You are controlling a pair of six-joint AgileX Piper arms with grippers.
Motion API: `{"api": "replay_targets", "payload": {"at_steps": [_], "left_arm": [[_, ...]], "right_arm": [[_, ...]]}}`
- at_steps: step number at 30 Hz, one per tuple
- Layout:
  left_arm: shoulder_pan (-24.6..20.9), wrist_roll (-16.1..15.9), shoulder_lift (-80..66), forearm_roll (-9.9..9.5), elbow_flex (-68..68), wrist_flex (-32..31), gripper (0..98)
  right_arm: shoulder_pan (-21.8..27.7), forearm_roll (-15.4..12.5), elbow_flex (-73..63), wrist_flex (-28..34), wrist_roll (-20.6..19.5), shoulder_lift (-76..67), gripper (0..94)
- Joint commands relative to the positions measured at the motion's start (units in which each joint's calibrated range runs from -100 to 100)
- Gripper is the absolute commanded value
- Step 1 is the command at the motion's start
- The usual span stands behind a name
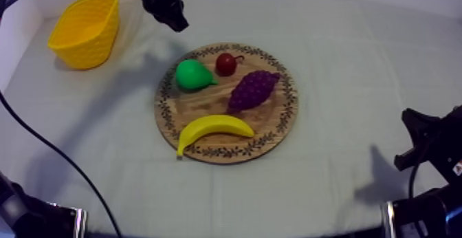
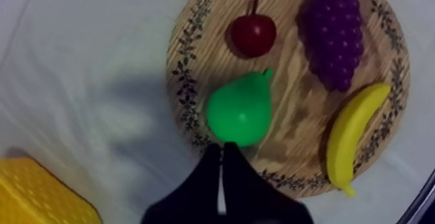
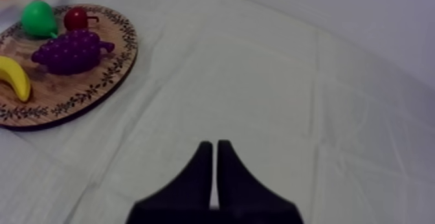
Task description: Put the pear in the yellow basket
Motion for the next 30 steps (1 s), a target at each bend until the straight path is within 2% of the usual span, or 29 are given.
{"api": "replay_targets", "payload": {"at_steps": [1,5,8,12,16,30], "left_arm": [[0.00,-11.23,0.07,0.02,-0.09,0.41,0.0],[-0.04,-13.24,0.04,-0.27,-0.53,1.19,0.1],[0.05,-13.28,-0.23,-0.25,-0.73,1.33,6.0],[0.00,-12.41,-0.56,-0.77,-0.70,1.67,28.4],[-0.14,-11.42,-0.71,-1.70,-0.52,2.93,46.3],[0.92,-9.08,-1.82,-4.78,2.72,3.24,90.6]], "right_arm": [[0.00,-0.01,-0.05,0.02,-0.01,-0.04,0.4],[0.00,-0.01,-0.05,0.02,-0.01,-0.04,0.4],[0.00,-0.01,-0.05,0.02,-0.01,-0.04,0.4],[0.00,-0.01,-0.05,0.02,-0.01,-0.04,0.4],[0.00,-0.01,-0.05,0.02,-0.01,-0.04,0.4],[0.00,-0.01,-0.05,0.02,-0.01,-0.04,0.4]]}}
